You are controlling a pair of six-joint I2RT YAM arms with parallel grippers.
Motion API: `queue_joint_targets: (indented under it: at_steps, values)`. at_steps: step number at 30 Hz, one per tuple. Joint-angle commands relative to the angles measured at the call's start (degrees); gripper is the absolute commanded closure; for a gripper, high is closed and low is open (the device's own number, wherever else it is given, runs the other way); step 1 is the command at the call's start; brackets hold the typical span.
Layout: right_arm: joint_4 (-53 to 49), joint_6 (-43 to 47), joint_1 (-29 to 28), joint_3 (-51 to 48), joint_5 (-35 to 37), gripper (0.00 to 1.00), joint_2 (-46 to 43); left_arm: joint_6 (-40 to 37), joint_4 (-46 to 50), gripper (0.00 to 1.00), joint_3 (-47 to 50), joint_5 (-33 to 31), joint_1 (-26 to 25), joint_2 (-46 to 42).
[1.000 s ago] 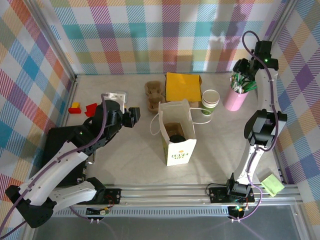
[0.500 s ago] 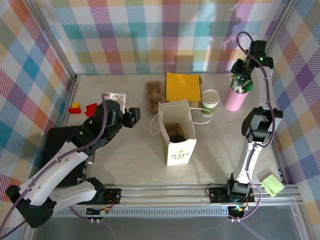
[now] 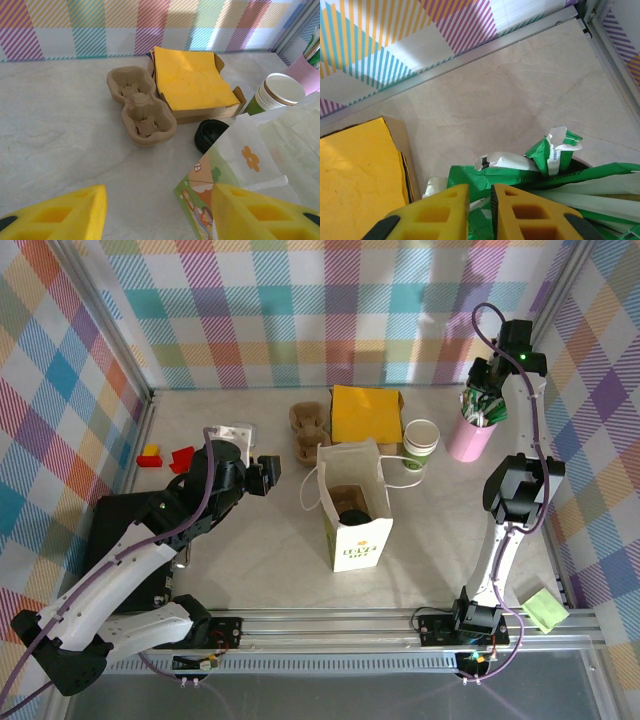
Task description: Pack the takeout coffee
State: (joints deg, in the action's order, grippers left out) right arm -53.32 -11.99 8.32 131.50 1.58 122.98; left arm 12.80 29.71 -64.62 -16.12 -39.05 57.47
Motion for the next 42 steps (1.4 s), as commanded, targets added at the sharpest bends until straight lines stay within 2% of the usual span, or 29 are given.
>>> queue_joint_targets:
  at_steps: [1,10,17,33,42]
  values:
    - [-1.17,1.09,-0.04,2.20,0.55,0.82,-0.17,0.74,-0.28,0.43,-0.76,-0.44,0.38,0.24]
    - [-2.04,-0.12,-0.07,1.35,0.67,0.89,-4.63,1.00,0.34,0.44,-1.47,-0.21,0.38,0.15]
    - [-2.44,-0.88,-0.15,-1.46,1.04,0.97,-11.42,1.75,1.75,0.44,-2.17,-0.02,0.36,-1.26]
    - [-5.96,-0.61,-0.21,-1.87,-1.02,1.00,-28.23,5.61,4.46,0.44,-1.48,1.84,0.38,-7.85]
    - [-8.92,0.03,-0.19,1.82,-8.13,1.00,-34.47,7.48,5.39,0.44,0.99,1.54,0.38,-11.07]
